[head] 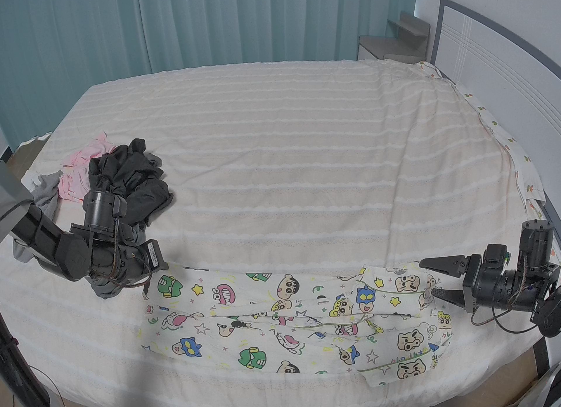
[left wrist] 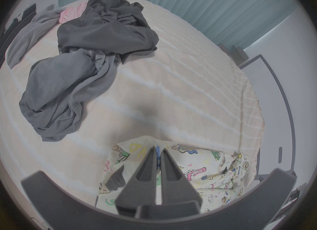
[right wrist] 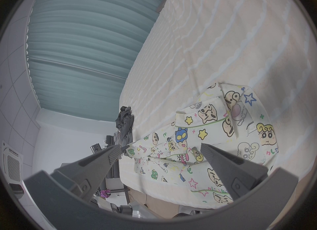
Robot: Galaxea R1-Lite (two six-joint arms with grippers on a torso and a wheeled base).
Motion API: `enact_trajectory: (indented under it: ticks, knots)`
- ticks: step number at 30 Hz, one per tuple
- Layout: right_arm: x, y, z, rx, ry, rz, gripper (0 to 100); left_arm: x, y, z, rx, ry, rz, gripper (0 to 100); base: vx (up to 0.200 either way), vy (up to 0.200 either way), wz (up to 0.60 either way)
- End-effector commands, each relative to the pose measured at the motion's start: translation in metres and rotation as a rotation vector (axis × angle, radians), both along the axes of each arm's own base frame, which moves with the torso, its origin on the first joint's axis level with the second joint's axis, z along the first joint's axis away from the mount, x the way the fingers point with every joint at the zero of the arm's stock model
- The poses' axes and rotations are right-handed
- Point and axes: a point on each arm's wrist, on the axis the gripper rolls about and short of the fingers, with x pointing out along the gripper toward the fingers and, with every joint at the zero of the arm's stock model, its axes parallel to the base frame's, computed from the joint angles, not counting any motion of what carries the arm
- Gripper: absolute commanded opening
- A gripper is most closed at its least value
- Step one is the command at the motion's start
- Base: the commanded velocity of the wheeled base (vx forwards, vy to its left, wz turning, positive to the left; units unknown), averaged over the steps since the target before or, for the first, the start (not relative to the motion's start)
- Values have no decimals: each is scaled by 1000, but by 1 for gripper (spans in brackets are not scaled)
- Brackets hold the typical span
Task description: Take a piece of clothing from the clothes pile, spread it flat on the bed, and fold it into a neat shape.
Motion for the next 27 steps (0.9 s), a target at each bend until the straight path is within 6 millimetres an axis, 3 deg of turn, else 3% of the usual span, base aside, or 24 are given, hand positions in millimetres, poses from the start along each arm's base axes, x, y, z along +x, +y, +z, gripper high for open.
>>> enact_trajectory:
  ticks: [1, 10, 11, 21, 27]
  knots:
    - [-1, 0, -1, 0, 7, 3, 100, 5, 3, -13, 6, 36, 9, 0, 0, 0, 0]
    - [-1, 0, -2, -2, 9, 5, 100, 7, 3, -19, 6, 53, 8, 0, 0, 0, 0]
    - [-1, 0, -2, -1, 11, 4, 100, 7, 3, -20, 6, 56, 6, 100, 0, 0, 0]
    - [-1, 0, -2, -2, 10, 5, 100, 17, 7, -24, 26, 38, 37, 100, 0, 0, 0]
    - [-1, 0, -2, -2, 9, 5, 100, 18, 19, -16, 84, -4, 61, 100, 0, 0, 0]
